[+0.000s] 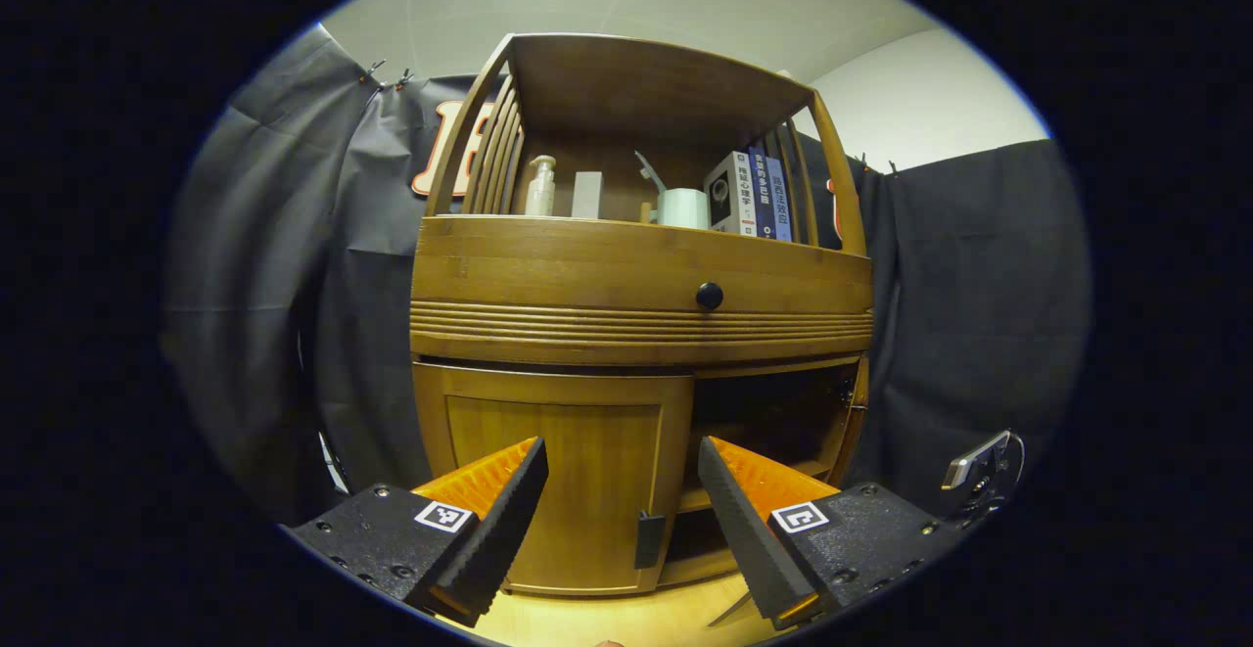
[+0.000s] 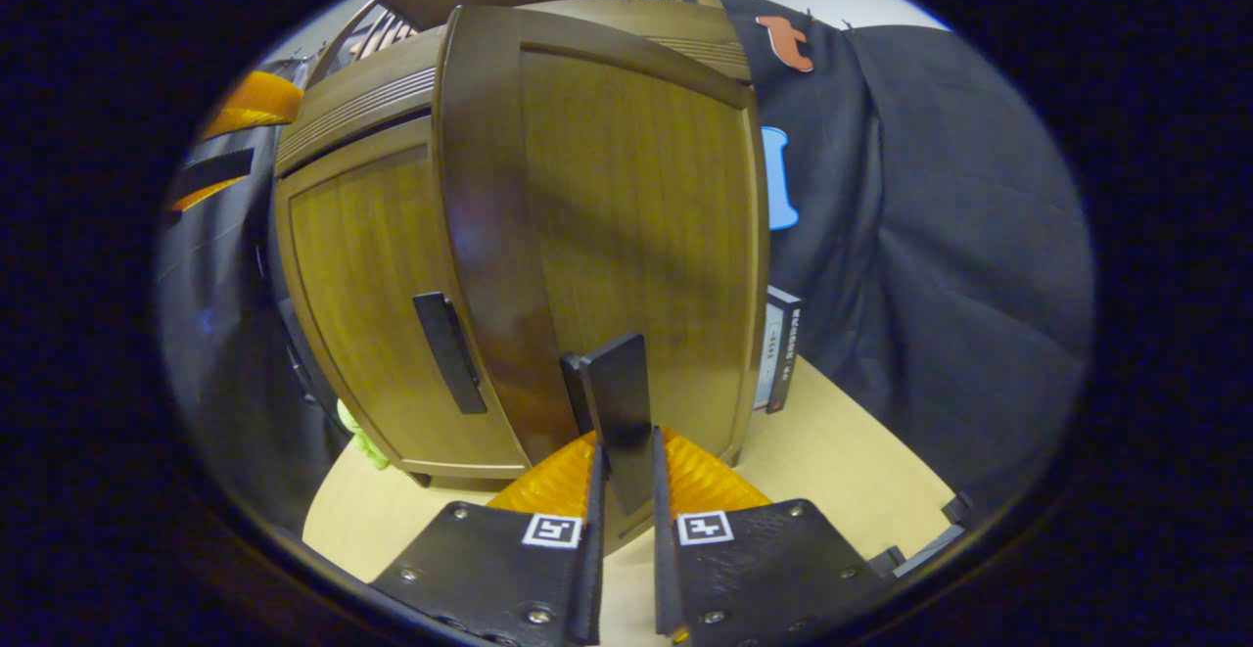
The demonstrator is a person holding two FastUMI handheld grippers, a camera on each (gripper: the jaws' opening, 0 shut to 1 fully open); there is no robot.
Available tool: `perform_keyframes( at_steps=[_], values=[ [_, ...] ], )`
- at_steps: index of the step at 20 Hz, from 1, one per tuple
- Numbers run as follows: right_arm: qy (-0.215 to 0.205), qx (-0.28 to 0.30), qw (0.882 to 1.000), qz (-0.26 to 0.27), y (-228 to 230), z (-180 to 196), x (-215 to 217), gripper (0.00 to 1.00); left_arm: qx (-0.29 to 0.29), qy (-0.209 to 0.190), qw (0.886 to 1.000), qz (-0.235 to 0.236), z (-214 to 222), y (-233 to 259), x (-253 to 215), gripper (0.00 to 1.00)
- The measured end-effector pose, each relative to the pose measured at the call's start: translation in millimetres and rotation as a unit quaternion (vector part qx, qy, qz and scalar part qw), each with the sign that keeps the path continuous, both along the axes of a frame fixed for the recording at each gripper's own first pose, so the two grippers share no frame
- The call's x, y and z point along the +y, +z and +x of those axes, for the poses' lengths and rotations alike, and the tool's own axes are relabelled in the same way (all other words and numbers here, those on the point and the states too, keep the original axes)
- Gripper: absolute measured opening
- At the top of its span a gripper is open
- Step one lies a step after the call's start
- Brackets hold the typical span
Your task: Open the right door of the double-door shoe cabinet with the right hand, and open the left door with the left hand.
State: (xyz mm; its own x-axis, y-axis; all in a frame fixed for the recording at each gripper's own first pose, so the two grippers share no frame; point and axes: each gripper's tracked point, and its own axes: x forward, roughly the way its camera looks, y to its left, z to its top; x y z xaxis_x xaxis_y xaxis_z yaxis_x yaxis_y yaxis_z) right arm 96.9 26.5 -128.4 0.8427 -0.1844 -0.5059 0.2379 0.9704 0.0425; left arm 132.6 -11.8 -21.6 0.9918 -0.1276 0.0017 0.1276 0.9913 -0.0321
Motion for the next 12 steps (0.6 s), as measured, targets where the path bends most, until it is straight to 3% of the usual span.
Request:
perform_keyframes(
  at_steps=[4, 10, 12],
  values=[
    [-0.024, 0.005, 1.0, -0.006, 4, -9, -11, 0.22, 0.008, -0.011, 1.0, 0.002, 0, -9, -7, 0.99],
    [-0.042, 0.013, 0.999, -0.021, 4, -18, -27, 0.21, 0.018, -0.024, 0.999, -0.011, 0, -16, -19, 0.92],
    [-0.044, 0.013, 0.999, -0.018, 6, -19, -29, 0.22, 0.022, -0.027, 0.999, -0.011, 2, -19, -22, 0.95]
  ],
)
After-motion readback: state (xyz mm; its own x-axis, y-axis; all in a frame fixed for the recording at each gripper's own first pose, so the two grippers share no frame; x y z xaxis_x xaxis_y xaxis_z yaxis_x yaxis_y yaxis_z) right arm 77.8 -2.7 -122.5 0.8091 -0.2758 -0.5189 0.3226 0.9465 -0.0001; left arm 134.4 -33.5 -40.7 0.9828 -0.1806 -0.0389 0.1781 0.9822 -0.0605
